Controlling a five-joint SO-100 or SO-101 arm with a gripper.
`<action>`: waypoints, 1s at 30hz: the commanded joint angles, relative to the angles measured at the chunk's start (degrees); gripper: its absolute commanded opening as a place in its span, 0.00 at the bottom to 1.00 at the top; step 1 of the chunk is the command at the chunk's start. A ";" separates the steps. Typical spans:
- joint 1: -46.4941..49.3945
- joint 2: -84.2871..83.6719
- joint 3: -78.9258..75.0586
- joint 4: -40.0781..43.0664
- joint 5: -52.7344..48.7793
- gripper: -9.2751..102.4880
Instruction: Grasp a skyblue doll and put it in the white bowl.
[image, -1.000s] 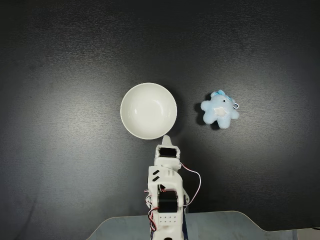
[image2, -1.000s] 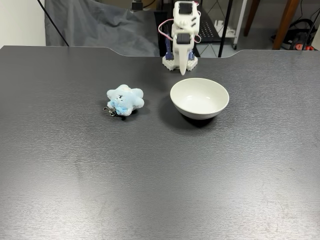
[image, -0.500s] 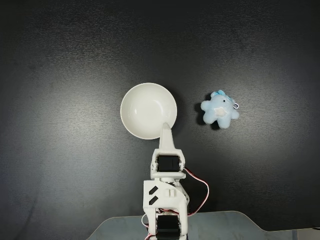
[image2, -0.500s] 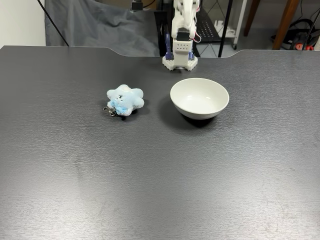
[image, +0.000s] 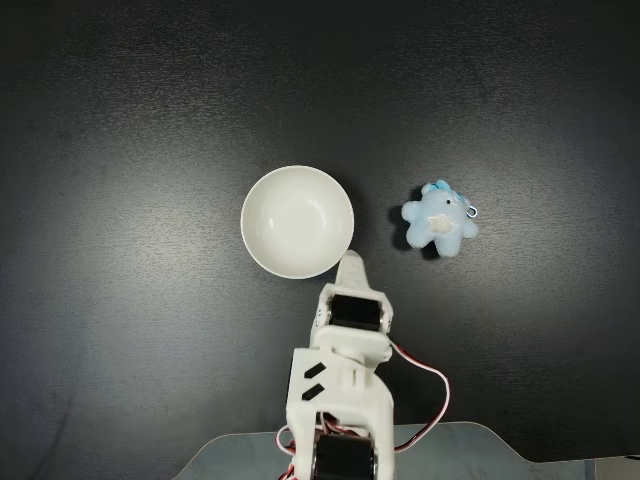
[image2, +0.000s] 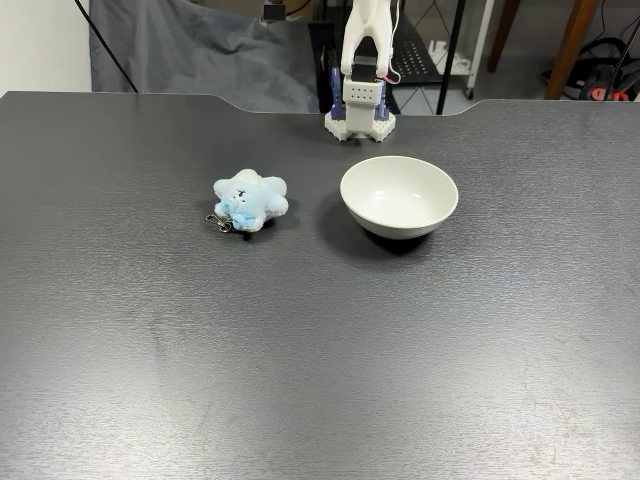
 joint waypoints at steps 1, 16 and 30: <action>8.79 -7.82 -3.87 0.97 -0.26 0.08; 29.79 -31.82 -4.39 0.26 -0.26 0.08; 26.37 -41.31 -4.57 -0.09 -0.26 0.08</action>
